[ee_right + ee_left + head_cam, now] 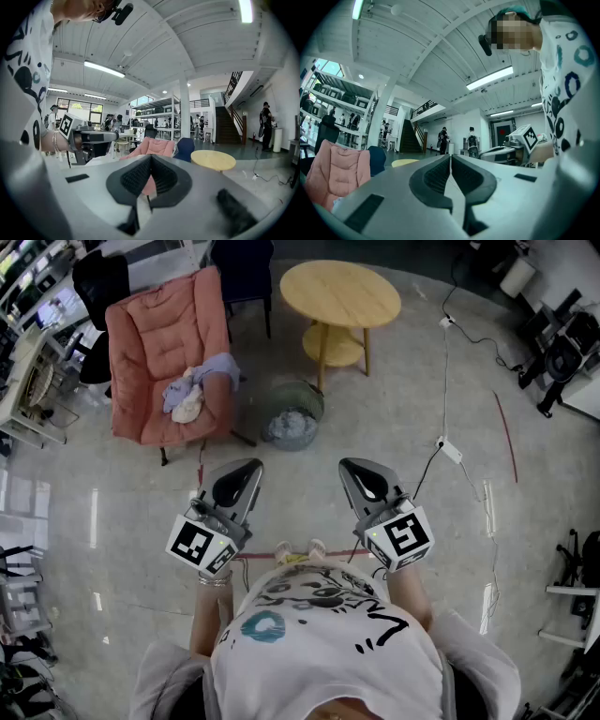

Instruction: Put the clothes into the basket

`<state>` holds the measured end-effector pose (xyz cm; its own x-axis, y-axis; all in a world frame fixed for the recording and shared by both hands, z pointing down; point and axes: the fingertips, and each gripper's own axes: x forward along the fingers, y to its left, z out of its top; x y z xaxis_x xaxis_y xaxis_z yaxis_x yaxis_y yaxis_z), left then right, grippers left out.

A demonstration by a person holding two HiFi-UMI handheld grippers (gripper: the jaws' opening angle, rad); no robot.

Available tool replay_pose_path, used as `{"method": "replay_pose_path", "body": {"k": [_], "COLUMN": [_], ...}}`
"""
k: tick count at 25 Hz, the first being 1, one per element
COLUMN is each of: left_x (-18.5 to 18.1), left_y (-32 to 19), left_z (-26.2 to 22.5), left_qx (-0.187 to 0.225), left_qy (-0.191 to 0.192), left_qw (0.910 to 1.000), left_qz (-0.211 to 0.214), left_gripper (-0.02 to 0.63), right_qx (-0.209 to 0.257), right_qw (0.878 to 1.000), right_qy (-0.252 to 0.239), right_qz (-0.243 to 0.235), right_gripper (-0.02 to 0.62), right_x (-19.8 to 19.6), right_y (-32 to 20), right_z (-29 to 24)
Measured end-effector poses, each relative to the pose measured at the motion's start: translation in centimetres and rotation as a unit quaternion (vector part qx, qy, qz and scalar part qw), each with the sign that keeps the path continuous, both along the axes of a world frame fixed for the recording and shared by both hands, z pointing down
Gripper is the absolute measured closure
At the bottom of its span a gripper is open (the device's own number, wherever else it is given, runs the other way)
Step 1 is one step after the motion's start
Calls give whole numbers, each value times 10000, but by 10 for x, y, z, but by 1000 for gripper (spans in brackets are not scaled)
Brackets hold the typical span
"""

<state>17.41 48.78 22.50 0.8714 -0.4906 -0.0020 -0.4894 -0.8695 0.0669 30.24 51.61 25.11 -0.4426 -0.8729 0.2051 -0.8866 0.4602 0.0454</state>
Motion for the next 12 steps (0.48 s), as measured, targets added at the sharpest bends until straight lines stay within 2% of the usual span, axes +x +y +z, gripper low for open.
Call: {"method": "replay_pose_path", "body": {"k": [12], "left_x": [-3], "left_y": [-1], "left_z": [-2], "left_qx": [-34], "left_qy": [-11], "left_qw": [10000], "left_qz": [-48], "left_gripper": [583], "right_qx": [-18], "right_qw": [10000], "right_qy": [4], "right_qz": [-77], "right_gripper": [569], "right_x": [-3], "right_y": [-4], "right_z": [-4]}}
